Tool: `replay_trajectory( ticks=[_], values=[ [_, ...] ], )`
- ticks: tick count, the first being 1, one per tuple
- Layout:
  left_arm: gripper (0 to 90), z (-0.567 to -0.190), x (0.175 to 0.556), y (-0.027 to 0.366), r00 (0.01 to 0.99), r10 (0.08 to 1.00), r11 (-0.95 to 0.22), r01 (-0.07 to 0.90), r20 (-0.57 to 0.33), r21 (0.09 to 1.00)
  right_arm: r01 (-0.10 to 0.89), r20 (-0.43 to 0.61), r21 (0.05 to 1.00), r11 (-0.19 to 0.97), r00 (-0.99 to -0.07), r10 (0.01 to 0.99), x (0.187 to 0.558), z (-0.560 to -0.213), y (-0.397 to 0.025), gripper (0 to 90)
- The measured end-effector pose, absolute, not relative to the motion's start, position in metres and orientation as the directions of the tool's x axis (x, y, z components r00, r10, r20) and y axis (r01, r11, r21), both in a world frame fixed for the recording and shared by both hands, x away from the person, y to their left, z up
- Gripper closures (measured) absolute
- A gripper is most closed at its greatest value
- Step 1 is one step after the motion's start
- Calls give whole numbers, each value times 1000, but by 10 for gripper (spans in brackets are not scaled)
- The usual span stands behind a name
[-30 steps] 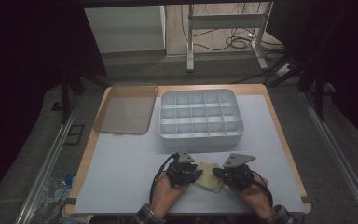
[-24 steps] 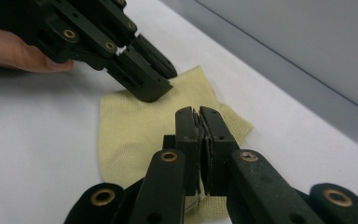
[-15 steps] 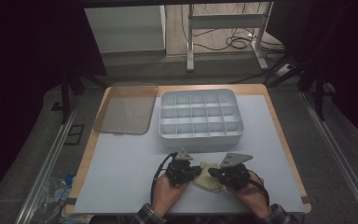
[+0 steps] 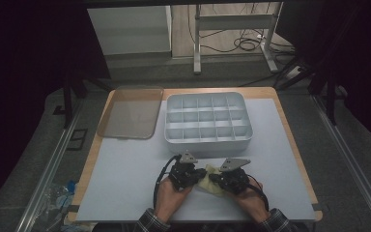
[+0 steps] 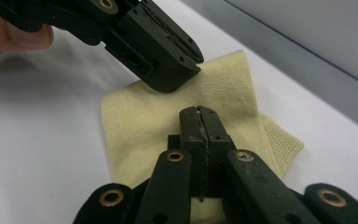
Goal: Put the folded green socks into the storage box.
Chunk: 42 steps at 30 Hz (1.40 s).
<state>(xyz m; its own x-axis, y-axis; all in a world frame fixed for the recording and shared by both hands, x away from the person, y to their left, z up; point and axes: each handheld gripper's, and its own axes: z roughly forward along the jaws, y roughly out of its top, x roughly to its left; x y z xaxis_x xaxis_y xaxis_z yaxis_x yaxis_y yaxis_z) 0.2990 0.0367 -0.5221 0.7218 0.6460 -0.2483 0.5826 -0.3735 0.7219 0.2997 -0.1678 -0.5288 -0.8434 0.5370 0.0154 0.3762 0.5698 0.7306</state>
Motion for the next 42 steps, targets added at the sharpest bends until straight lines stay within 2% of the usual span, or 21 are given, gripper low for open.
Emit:
replay_trajectory(
  ticks=[5,12,18,21,32,42],
  values=[
    [856,-520,298,36,724,646,-377,577,-241,724,375,6,744,553,-831,556,298,-519,-175,856],
    [853,-515,298,32,730,646,-395,567,-221,723,373,-28,763,527,-796,605,296,-501,-198,695],
    [851,-510,297,28,740,639,-405,556,-210,726,392,-50,733,556,-784,619,299,-515,-200,699],
    [850,-507,296,26,745,634,-410,551,-207,727,407,-21,733,544,-787,617,301,-520,-200,708],
    [844,-502,291,16,764,614,-424,533,-200,732,413,-28,746,522,-764,645,303,-508,-210,674],
    [842,-500,284,5,782,589,-432,517,-202,739,429,-17,738,520,-759,651,304,-513,-213,668]
  ],
)
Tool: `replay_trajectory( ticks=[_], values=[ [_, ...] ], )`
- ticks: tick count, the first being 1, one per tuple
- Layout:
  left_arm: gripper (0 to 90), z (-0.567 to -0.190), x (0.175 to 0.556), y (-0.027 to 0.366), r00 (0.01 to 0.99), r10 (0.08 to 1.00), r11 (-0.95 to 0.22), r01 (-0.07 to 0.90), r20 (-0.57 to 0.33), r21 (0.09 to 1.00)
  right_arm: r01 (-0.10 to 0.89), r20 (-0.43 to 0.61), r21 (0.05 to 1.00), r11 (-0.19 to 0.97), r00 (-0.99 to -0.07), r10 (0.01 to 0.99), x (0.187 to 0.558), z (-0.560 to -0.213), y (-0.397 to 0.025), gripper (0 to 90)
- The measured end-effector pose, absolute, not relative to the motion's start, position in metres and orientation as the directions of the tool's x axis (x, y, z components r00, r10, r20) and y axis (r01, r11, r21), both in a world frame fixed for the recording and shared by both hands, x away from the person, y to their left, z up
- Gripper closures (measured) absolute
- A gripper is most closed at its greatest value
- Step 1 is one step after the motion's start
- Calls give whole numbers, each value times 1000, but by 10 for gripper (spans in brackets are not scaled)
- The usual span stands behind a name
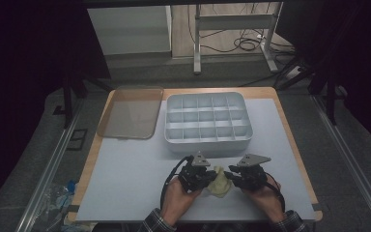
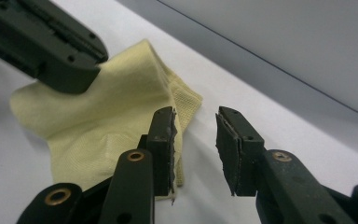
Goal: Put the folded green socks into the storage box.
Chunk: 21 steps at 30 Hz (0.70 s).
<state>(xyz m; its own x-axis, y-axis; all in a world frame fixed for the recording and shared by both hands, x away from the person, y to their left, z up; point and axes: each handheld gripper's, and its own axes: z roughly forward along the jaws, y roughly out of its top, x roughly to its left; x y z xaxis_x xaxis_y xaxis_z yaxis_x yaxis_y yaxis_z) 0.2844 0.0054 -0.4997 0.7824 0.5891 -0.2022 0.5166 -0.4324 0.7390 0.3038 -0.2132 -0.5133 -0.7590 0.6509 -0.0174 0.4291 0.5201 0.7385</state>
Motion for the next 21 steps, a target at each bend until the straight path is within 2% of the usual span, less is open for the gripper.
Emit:
replay_trajectory(
  ticks=[14,21],
  values=[
    [823,-510,276,-17,820,524,-467,503,-231,727,448,-34,753,483,-706,707,308,-503,-236,636],
    [751,-517,276,-21,834,489,-481,501,-254,720,442,-22,770,461,-703,711,304,-497,-241,599]
  ],
)
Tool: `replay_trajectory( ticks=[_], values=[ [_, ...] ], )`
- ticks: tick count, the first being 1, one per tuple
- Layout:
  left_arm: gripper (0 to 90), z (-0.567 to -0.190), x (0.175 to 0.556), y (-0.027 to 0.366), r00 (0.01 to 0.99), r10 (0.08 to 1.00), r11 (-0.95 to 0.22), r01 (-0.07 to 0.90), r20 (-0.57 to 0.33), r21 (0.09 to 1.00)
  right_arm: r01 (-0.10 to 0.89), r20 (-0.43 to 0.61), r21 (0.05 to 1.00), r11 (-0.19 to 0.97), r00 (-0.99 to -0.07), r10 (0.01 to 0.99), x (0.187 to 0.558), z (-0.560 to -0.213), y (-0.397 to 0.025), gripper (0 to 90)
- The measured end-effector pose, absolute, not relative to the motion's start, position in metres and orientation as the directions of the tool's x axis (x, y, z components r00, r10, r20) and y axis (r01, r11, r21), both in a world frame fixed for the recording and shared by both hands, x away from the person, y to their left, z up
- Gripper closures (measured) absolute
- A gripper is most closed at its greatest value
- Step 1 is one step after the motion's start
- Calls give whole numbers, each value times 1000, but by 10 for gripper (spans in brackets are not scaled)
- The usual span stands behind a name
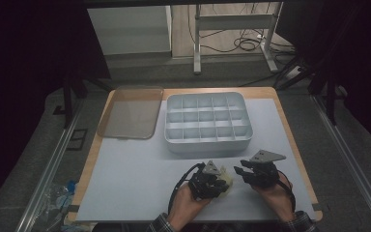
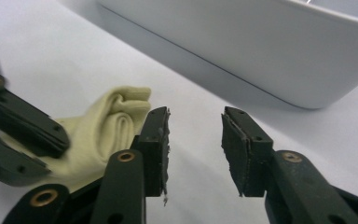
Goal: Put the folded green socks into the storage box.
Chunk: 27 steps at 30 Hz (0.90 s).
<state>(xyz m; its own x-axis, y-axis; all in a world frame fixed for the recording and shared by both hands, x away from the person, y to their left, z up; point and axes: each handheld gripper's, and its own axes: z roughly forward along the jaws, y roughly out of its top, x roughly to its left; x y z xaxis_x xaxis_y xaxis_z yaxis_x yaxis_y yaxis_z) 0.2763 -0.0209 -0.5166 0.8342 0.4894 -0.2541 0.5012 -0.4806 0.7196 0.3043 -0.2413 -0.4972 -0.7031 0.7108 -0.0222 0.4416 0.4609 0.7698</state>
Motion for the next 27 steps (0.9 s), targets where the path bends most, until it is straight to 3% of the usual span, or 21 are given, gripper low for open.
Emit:
replay_trajectory(
  ticks=[11,22,27],
  values=[
    [682,-522,275,-23,849,466,-487,482,-250,728,406,19,797,447,-757,653,292,-490,-230,499],
    [631,-514,276,-11,842,500,-482,464,-202,743,440,21,763,473,-748,663,296,-511,-225,503],
    [492,-512,280,2,812,568,-483,459,-133,746,442,17,759,478,-747,664,296,-513,-224,504]
  ],
)
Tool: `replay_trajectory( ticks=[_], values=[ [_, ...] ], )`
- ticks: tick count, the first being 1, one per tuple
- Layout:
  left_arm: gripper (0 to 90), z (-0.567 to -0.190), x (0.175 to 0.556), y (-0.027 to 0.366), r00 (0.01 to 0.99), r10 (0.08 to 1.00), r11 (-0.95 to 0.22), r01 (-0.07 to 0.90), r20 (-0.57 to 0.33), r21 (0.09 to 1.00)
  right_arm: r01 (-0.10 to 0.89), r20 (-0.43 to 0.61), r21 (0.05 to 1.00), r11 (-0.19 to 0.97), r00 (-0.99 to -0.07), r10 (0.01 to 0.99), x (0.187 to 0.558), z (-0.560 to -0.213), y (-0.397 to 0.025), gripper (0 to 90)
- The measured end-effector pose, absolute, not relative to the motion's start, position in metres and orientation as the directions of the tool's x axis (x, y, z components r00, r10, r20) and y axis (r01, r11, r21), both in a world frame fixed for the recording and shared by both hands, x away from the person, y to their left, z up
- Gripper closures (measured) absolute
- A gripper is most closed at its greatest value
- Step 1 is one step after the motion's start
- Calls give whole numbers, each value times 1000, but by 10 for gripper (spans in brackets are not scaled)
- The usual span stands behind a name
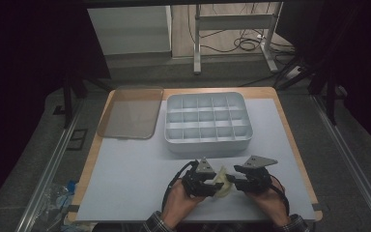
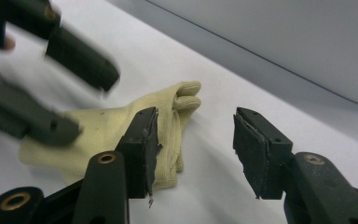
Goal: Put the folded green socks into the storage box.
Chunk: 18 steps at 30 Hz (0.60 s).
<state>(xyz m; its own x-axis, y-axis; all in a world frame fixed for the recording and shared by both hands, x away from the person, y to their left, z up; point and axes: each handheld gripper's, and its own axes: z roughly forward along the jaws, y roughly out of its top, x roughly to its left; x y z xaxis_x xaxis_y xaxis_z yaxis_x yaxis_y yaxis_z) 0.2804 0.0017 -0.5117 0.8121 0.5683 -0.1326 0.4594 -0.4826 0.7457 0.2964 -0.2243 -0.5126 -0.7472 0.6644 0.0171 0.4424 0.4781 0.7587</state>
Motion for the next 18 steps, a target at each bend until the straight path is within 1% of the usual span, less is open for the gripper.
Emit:
replay_trajectory(
  ticks=[1,3,5,9,12,18],
  values=[
    [475,-512,281,3,805,580,-480,461,-125,746,442,15,758,480,-747,664,296,-513,-224,504],
    [412,-514,282,7,795,598,-485,460,-103,744,439,8,757,484,-748,664,296,-513,-224,504],
    [380,-517,283,9,784,616,-488,460,-81,741,436,2,756,489,-748,664,296,-514,-224,506],
    [272,-522,282,8,779,620,-475,462,-88,749,428,-12,754,498,-749,662,295,-515,-223,514],
    [228,-522,281,4,785,613,-469,452,-89,759,427,-15,754,499,-749,663,295,-515,-223,514],
    [164,-529,280,-2,783,620,-498,443,-51,745,422,-21,756,500,-749,663,296,-517,-223,515]
  ],
)
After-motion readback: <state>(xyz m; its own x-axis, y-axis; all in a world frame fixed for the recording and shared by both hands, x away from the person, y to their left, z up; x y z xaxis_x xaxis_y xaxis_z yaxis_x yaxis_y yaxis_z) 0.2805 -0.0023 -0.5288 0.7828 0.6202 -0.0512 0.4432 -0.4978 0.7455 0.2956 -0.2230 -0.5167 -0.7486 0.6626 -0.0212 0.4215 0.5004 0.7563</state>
